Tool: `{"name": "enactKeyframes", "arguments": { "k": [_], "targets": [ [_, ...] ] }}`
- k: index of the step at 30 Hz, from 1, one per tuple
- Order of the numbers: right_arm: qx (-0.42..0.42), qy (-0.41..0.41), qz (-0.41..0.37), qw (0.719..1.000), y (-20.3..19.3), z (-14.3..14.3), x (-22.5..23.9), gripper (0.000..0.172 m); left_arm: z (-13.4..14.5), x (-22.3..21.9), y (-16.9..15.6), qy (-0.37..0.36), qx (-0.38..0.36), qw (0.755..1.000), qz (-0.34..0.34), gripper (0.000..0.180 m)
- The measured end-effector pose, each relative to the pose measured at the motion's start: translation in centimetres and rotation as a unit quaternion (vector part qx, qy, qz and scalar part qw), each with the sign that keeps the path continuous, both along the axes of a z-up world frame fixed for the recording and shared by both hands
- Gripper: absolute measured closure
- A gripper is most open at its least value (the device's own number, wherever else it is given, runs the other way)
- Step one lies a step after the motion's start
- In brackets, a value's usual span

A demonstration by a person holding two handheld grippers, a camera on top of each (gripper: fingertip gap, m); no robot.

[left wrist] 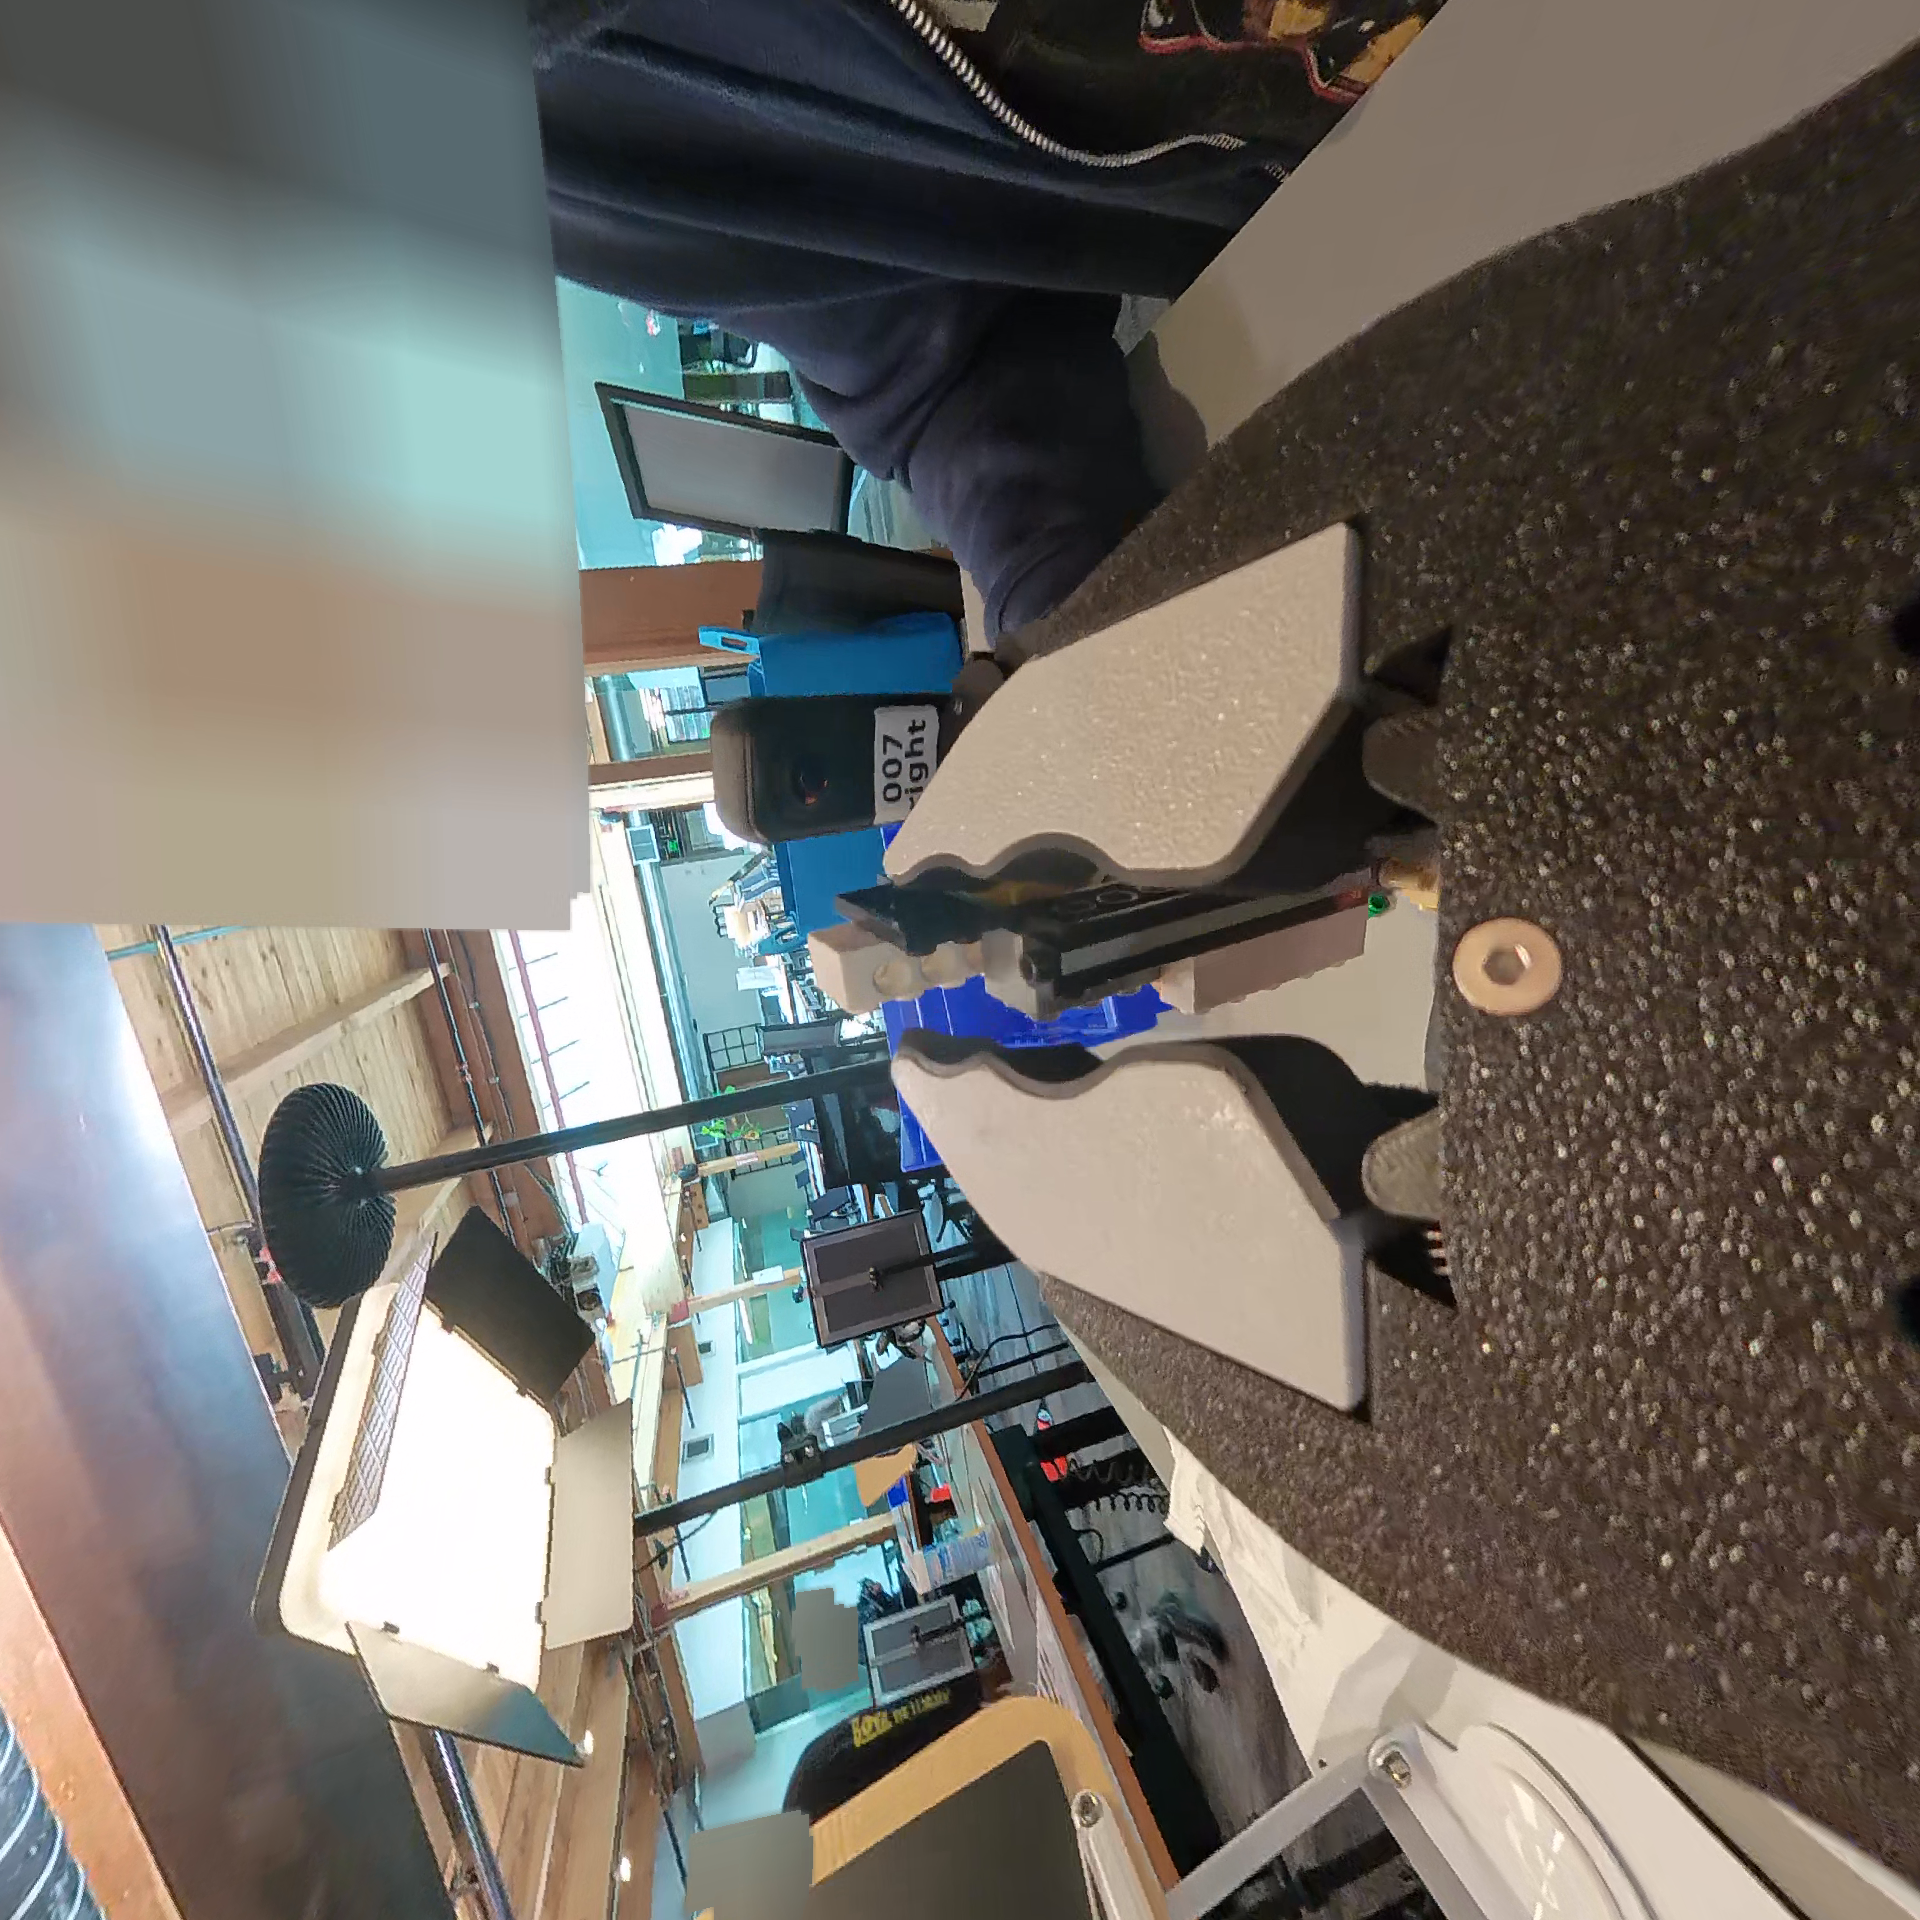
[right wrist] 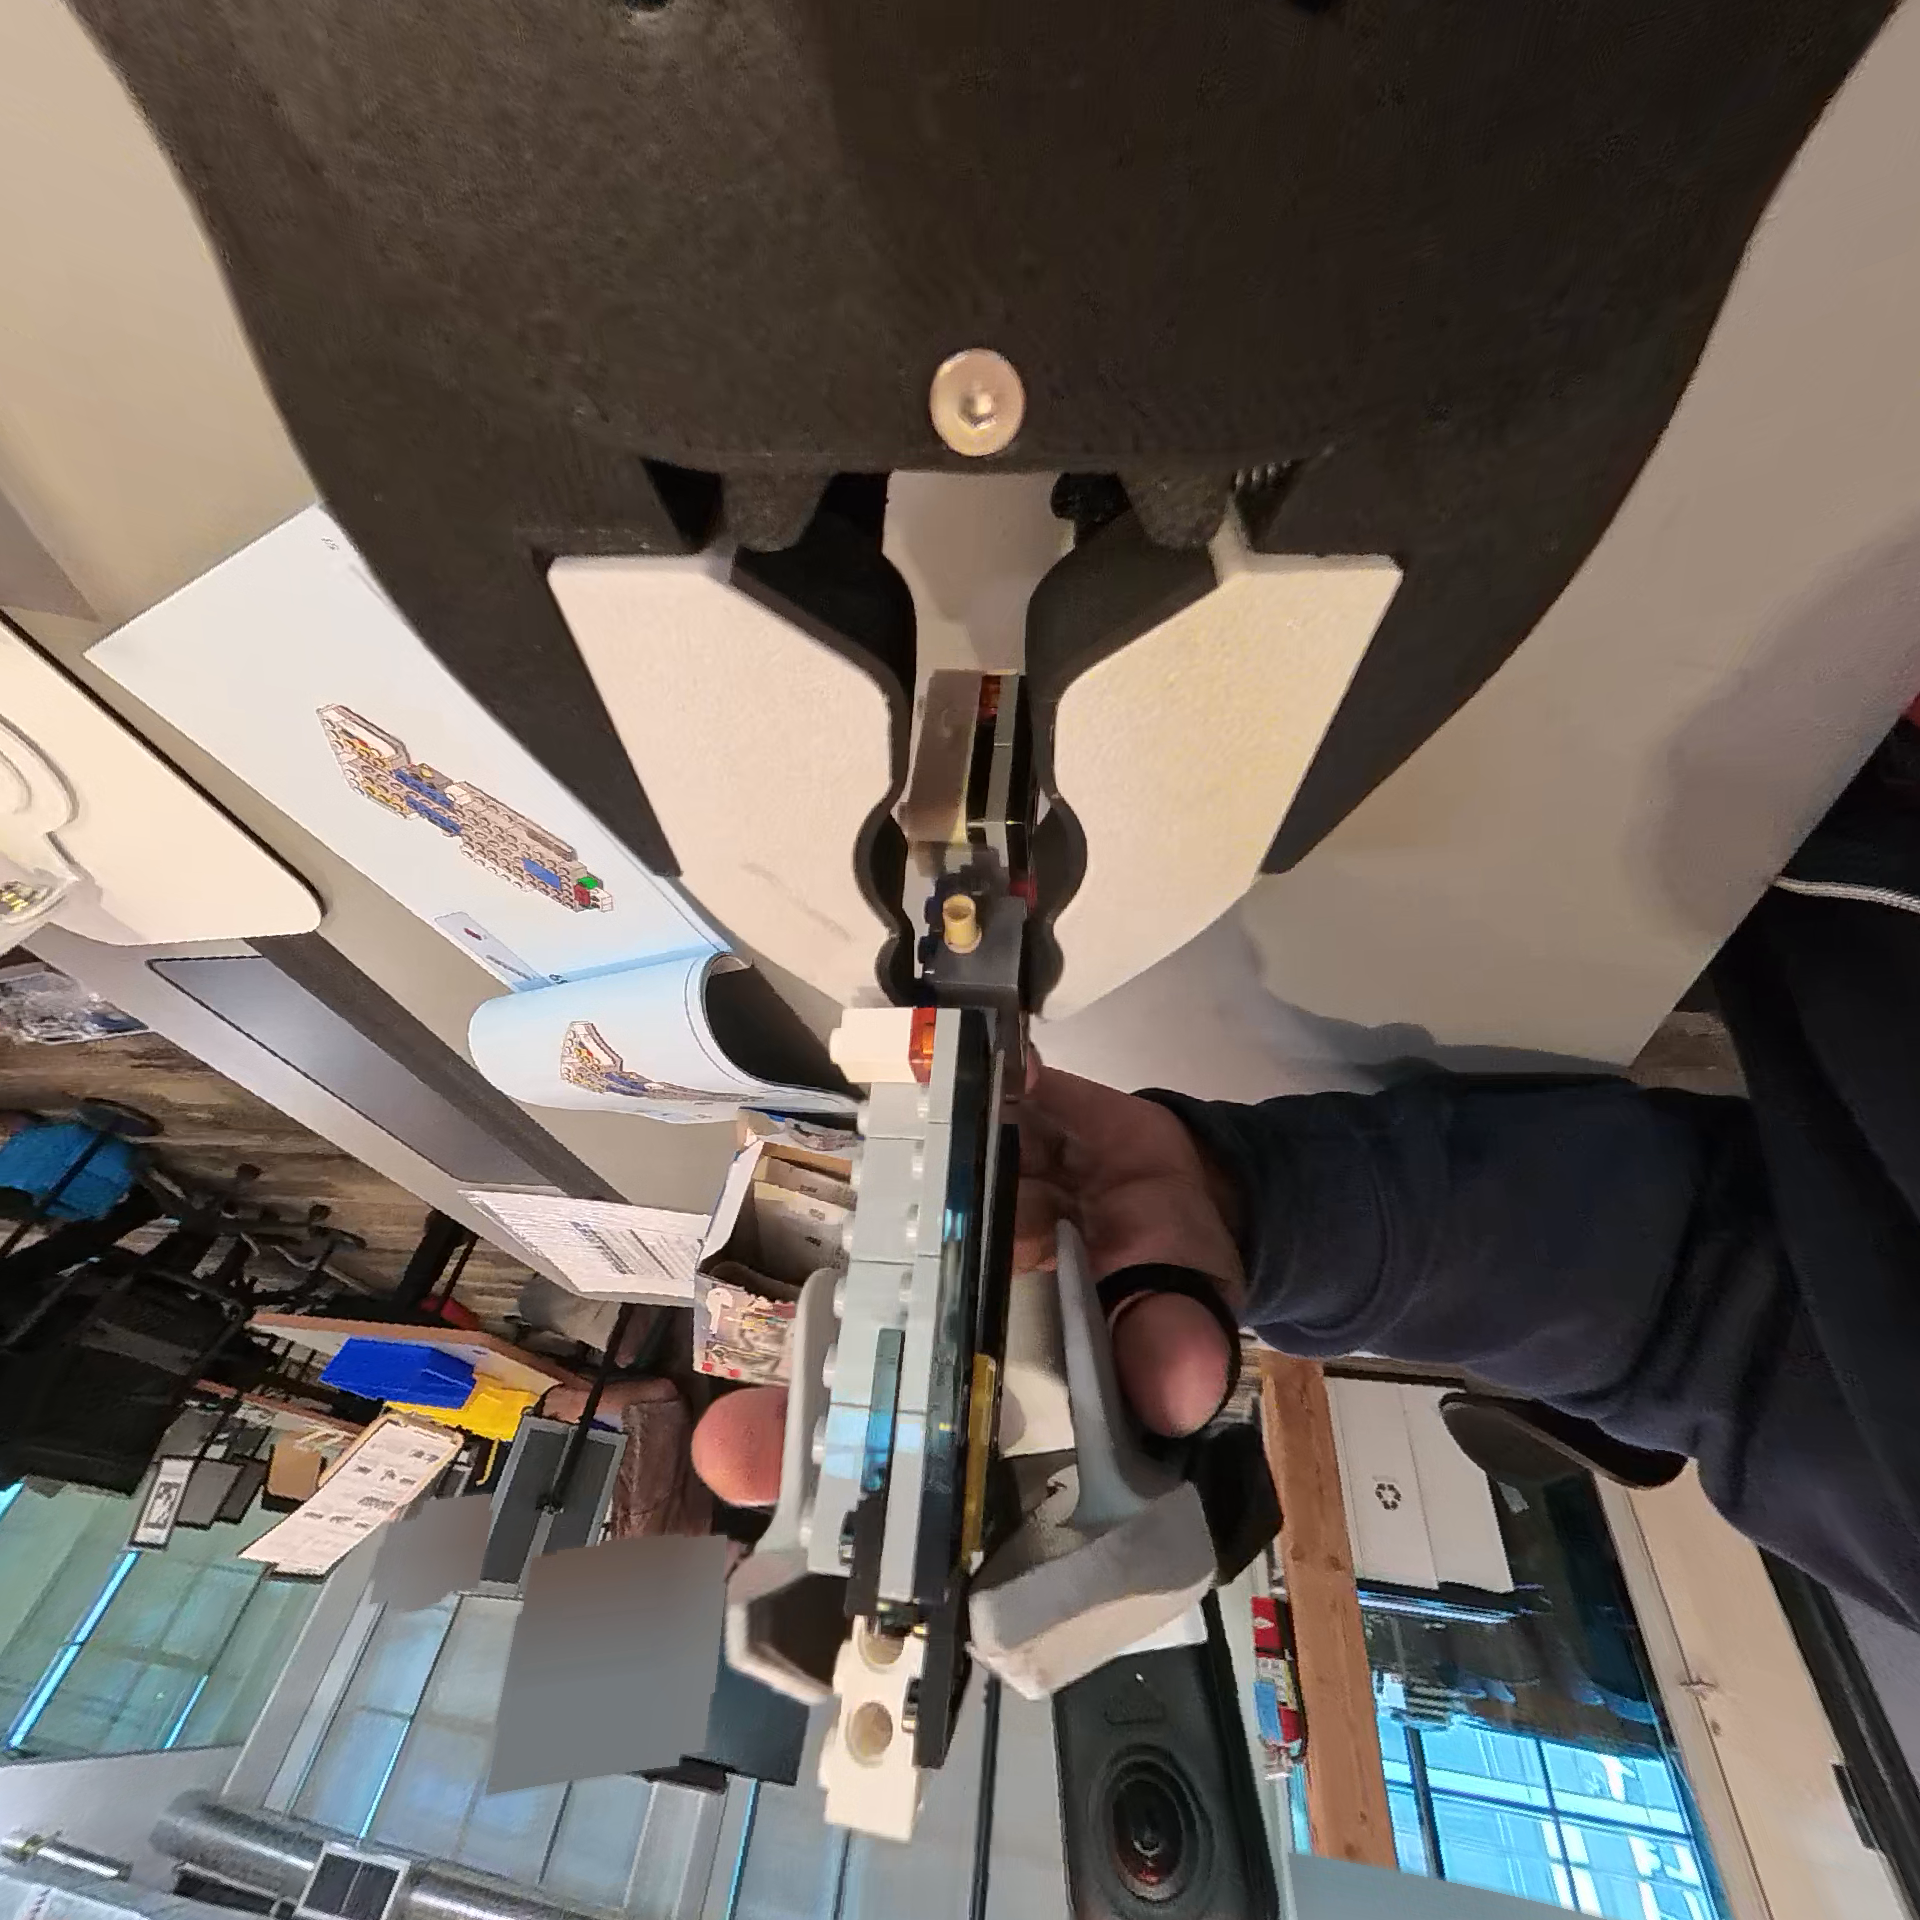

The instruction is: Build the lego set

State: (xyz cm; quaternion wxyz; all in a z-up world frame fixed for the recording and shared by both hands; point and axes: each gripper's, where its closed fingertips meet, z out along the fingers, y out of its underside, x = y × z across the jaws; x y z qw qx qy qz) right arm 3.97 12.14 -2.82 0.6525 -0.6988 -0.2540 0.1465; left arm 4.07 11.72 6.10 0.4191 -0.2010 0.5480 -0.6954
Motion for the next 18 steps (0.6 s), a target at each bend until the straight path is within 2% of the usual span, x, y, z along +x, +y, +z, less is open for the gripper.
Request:
{"name": "enactKeyframes", "arguments": {
  "k": [14, 18],
  "targets": [
    [0.007, 0.025, -0.014, 1.0, 0.0, 0.6, 0.2, 0.152, -0.1, 0.7, 1.4, 0.028, -0.038, 0.996, 0.079, 0.116],
    [0.017, 0.023, -0.03, 0.999, 0.0, 0.9, 0.6, 0.152, -1.0, 0.9, 1.3, 0.045, -0.031, 0.994, 0.093, 0.116]
  ]
}}
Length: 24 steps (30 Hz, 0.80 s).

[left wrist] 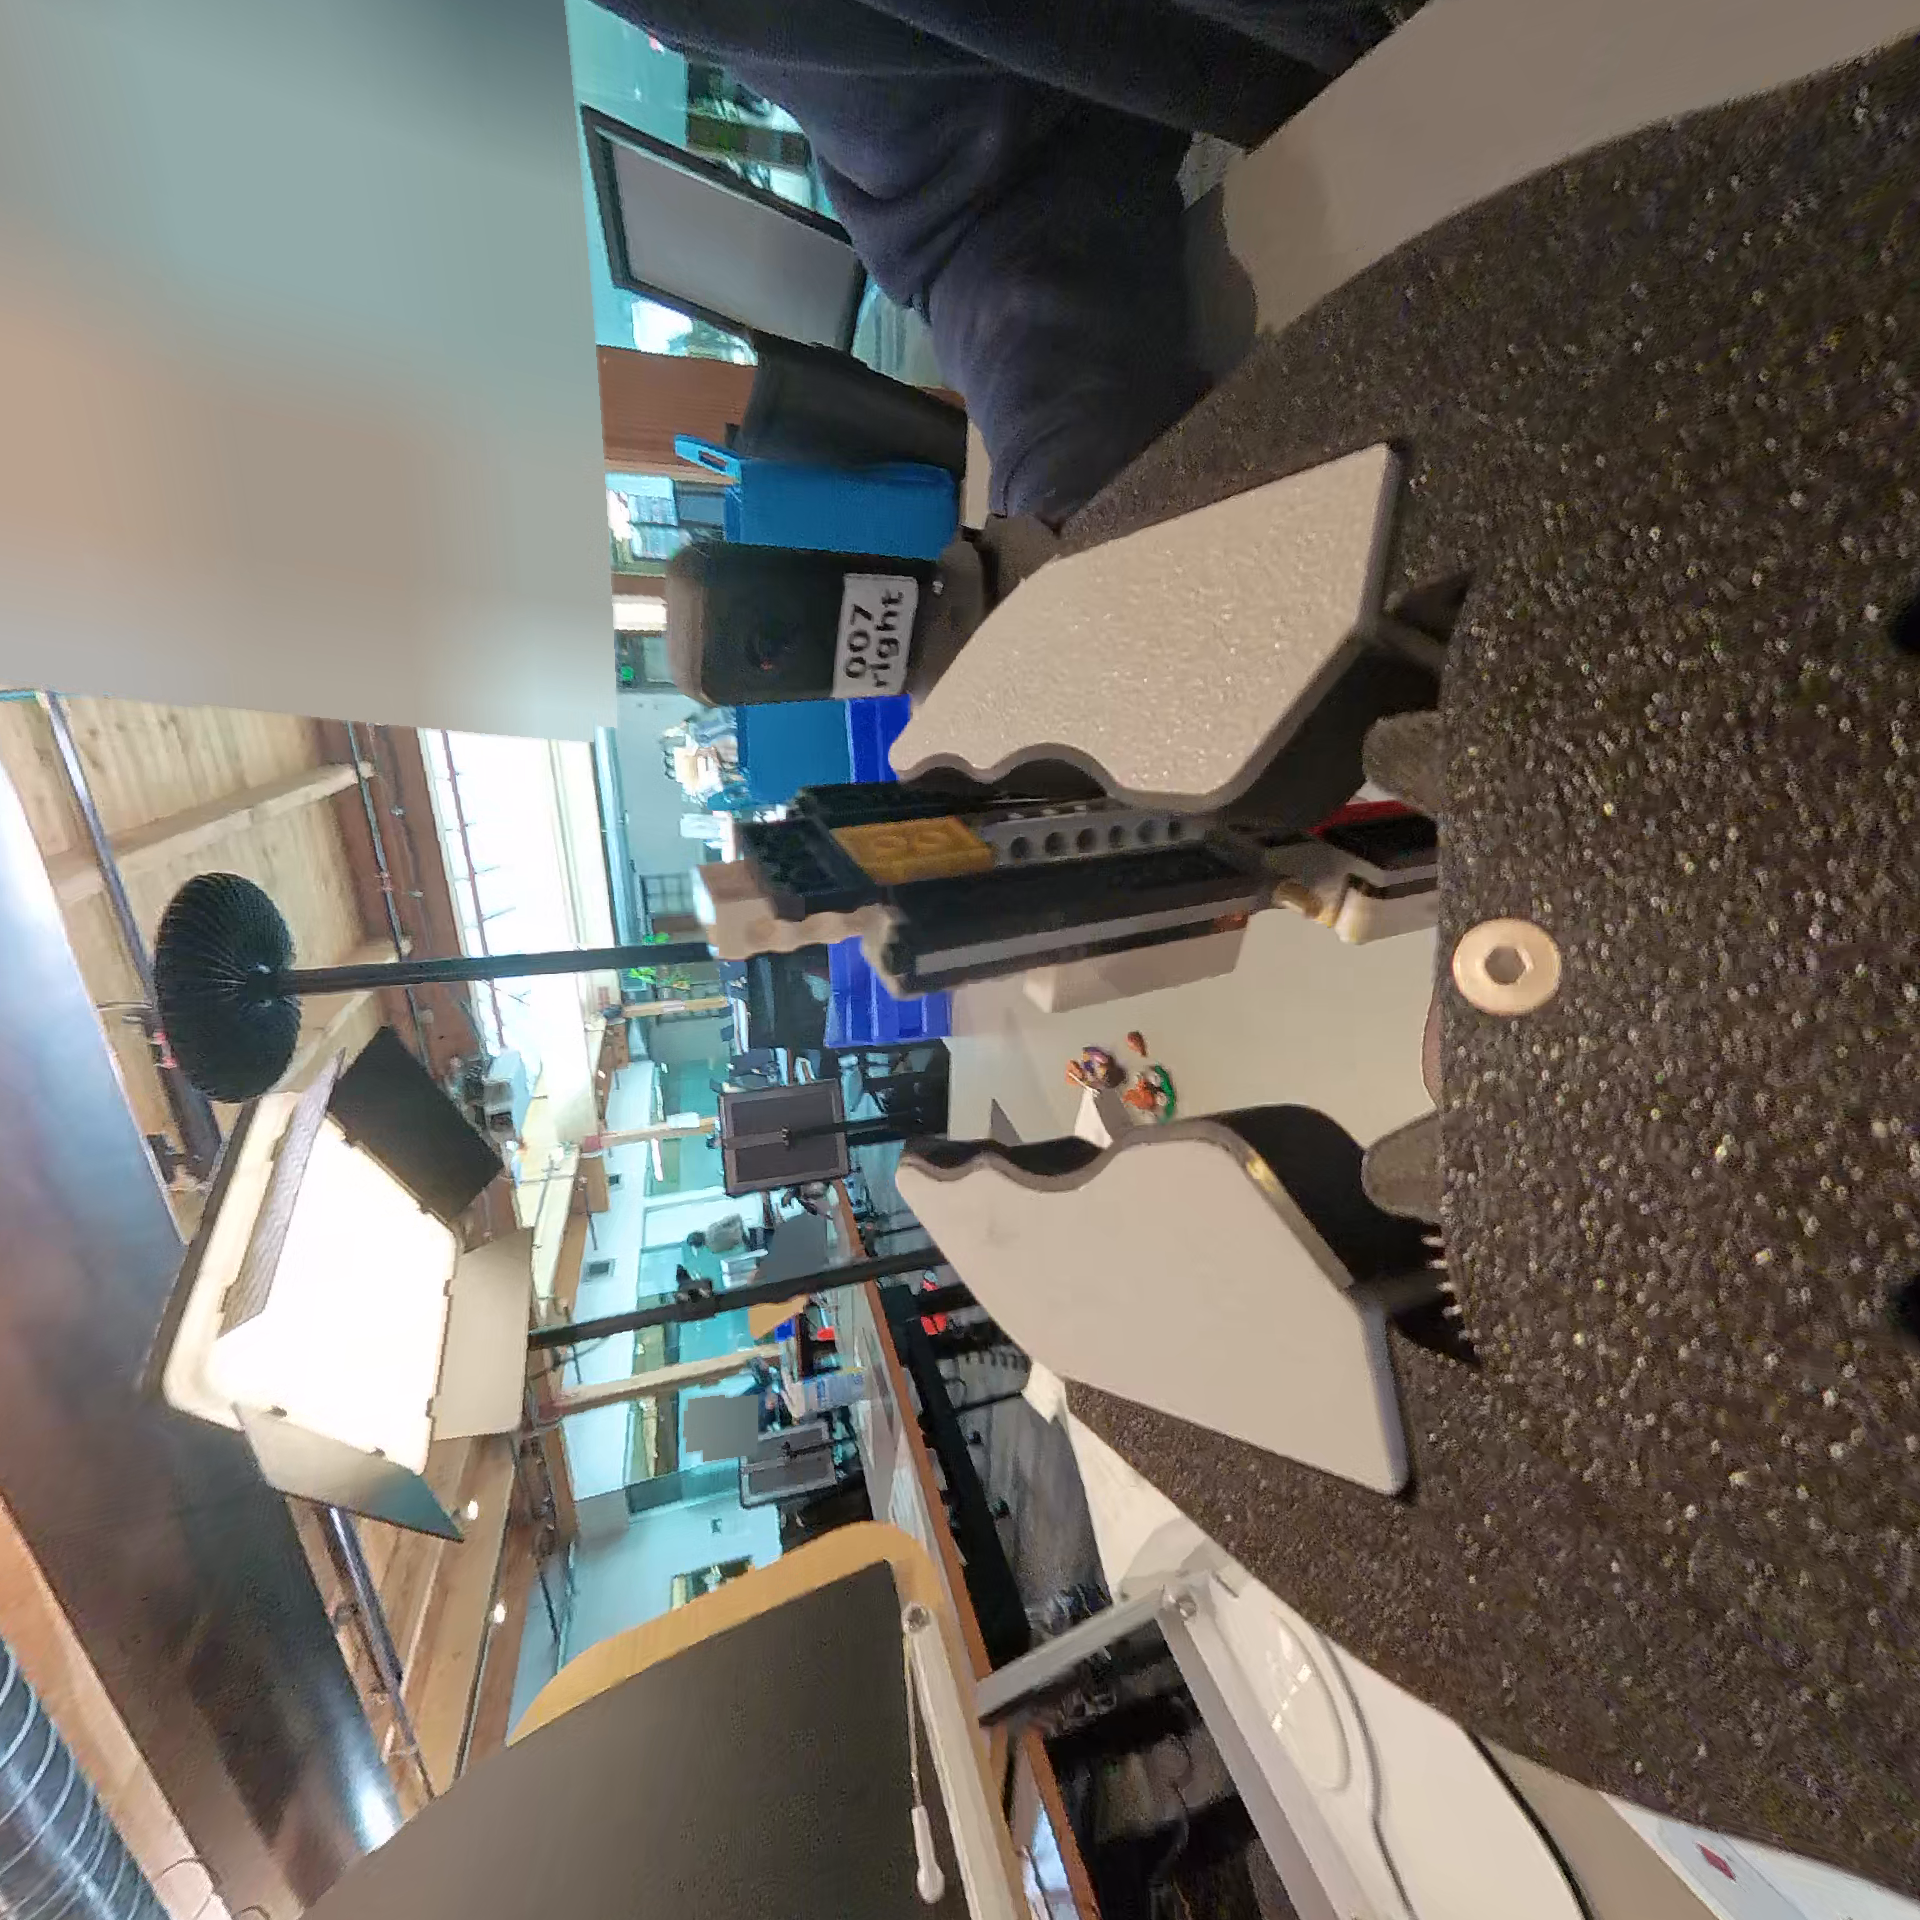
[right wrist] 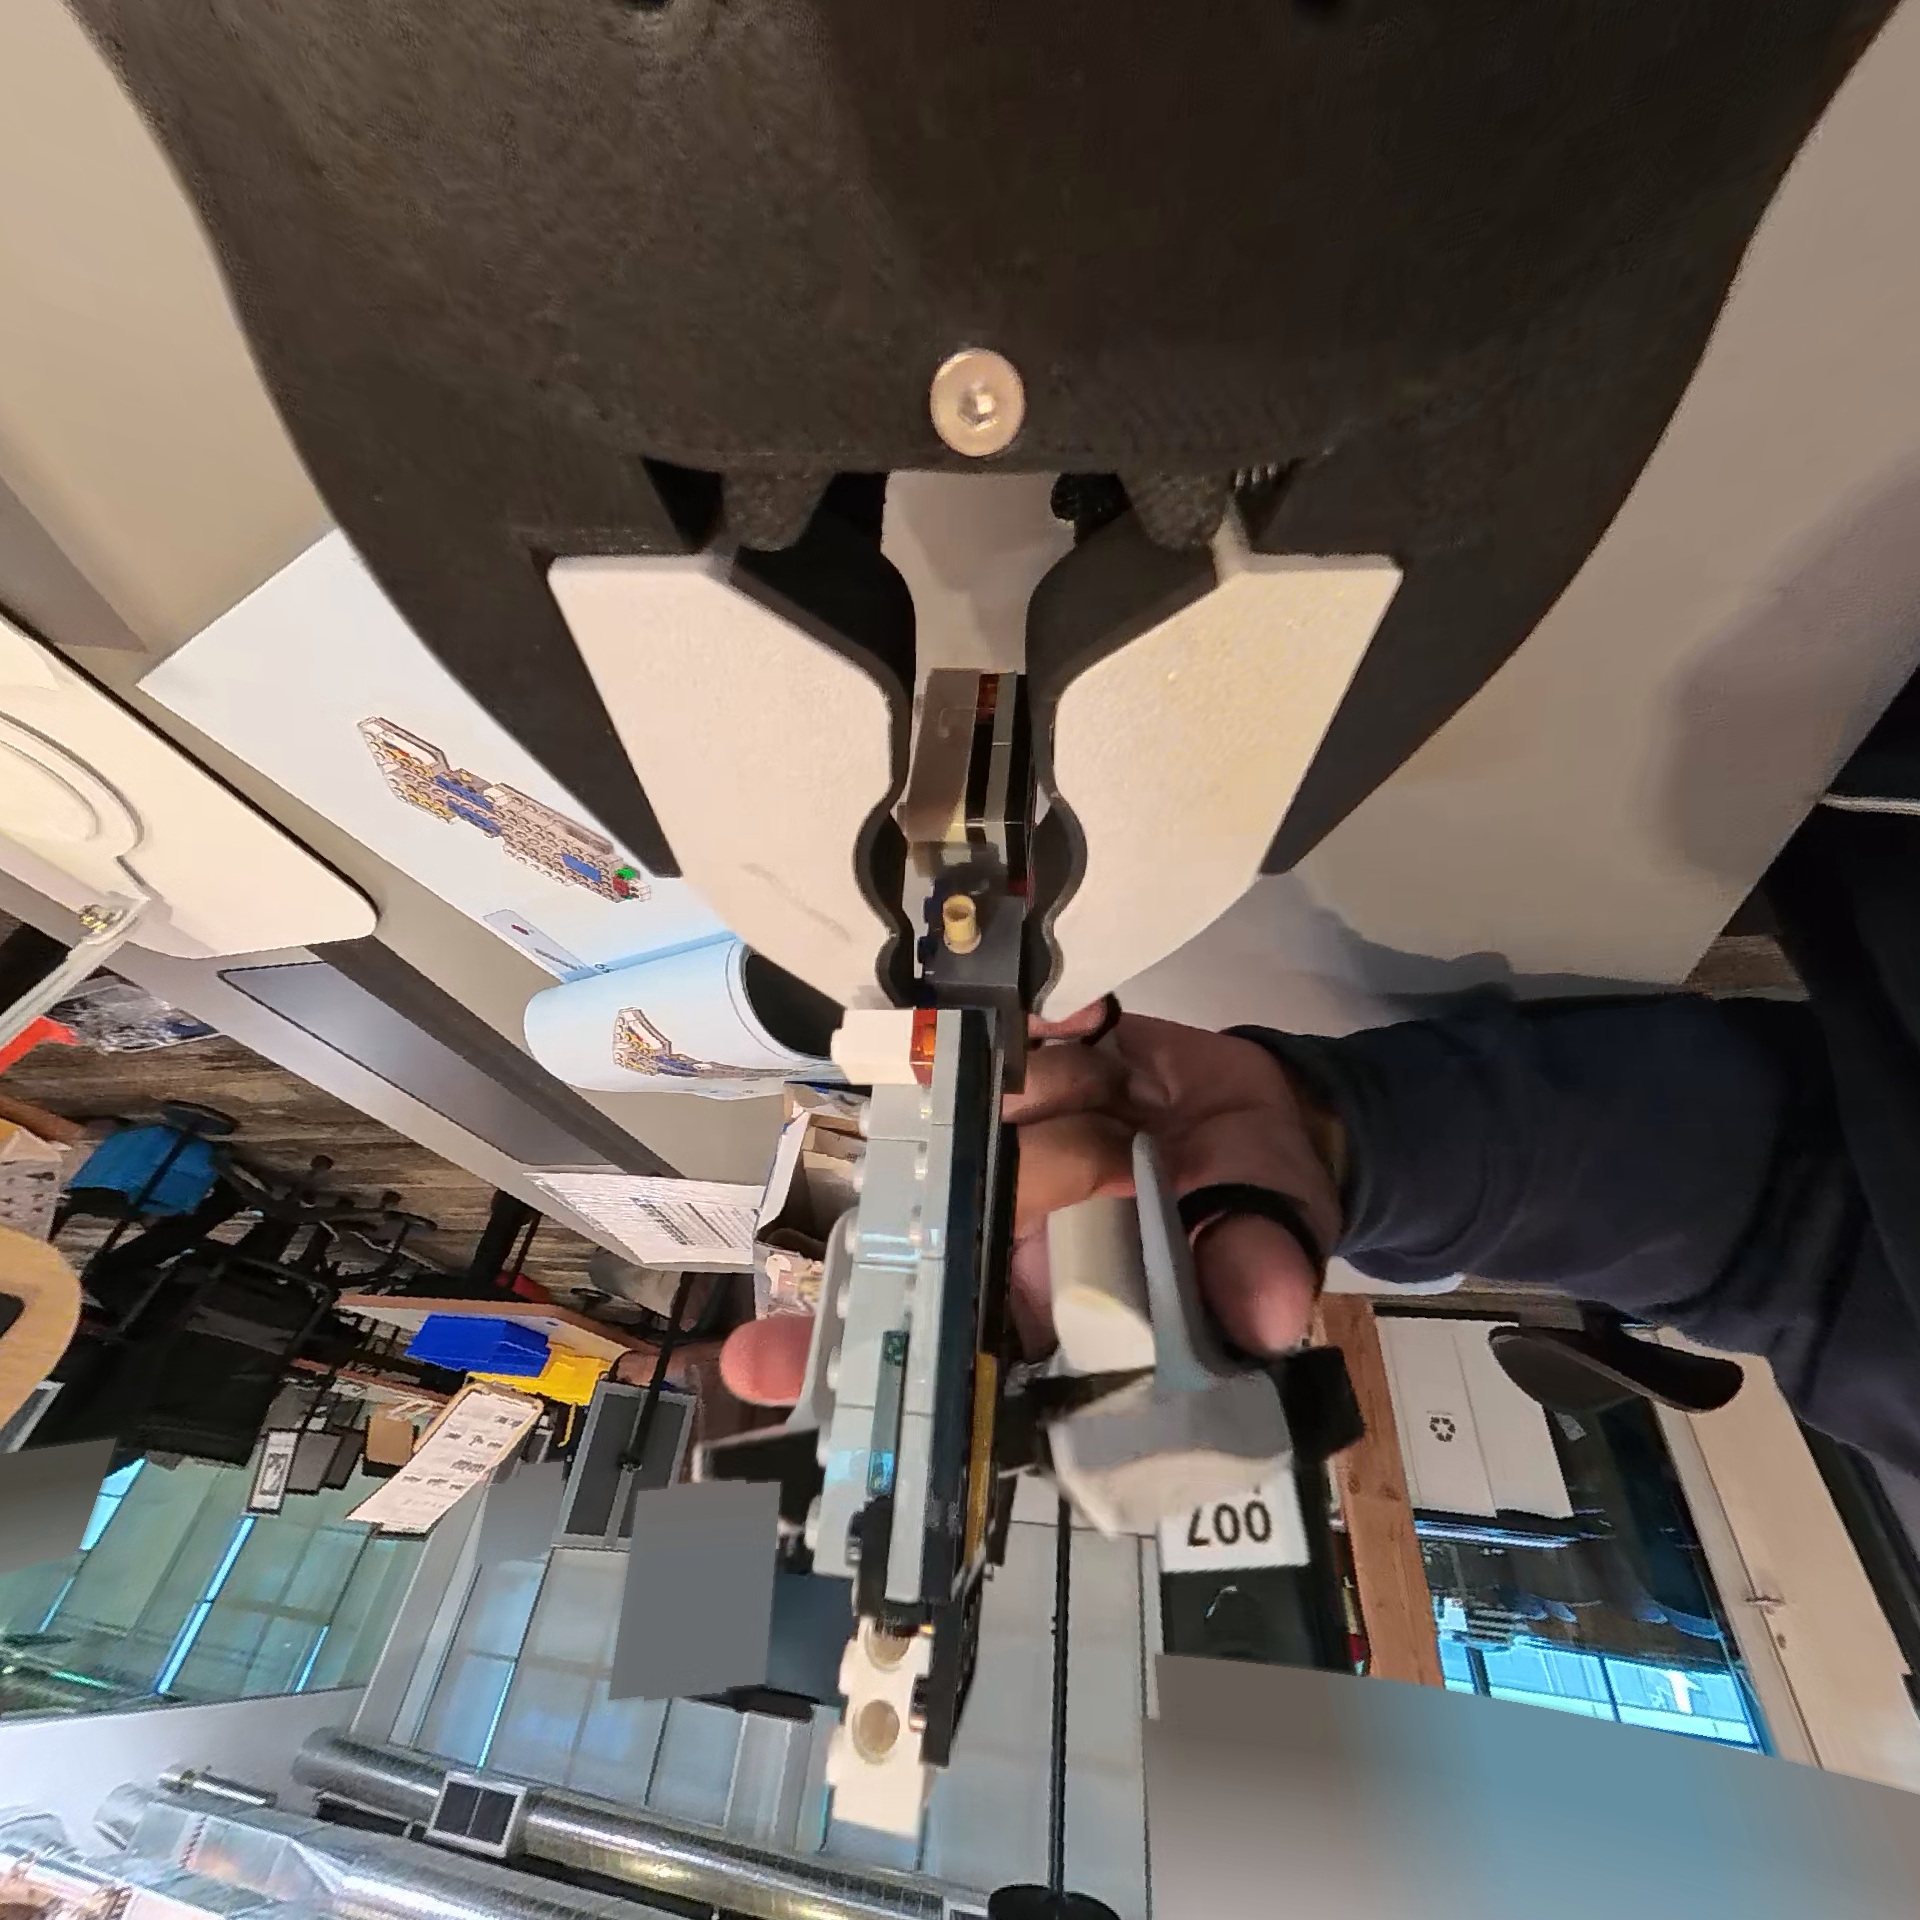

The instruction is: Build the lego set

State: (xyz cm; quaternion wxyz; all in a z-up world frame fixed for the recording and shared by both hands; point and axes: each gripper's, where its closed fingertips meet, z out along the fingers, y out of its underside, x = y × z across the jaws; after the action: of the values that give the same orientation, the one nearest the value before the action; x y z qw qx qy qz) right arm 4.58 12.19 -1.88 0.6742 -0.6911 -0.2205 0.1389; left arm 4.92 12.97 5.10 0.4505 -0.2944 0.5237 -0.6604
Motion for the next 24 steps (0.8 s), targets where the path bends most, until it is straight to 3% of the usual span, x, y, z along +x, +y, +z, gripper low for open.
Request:
{"name": "enactKeyframes", "arguments": {
  "k": [8, 24],
  "targets": [
    [0.017, -0.016, -0.041, 0.999, 0.2, 0.4, 0.6, 0.152, -1.7, 0.7, -0.4, 0.014, 0.069, 0.994, 0.081, 0.127],
    [0.039, -0.053, -0.045, 0.997, 0.1, 0.4, 0.2, 0.152, -2.3, 0.6, -0.9, 0.017, 0.082, 0.994, 0.067, 0.133]
  ]
}}
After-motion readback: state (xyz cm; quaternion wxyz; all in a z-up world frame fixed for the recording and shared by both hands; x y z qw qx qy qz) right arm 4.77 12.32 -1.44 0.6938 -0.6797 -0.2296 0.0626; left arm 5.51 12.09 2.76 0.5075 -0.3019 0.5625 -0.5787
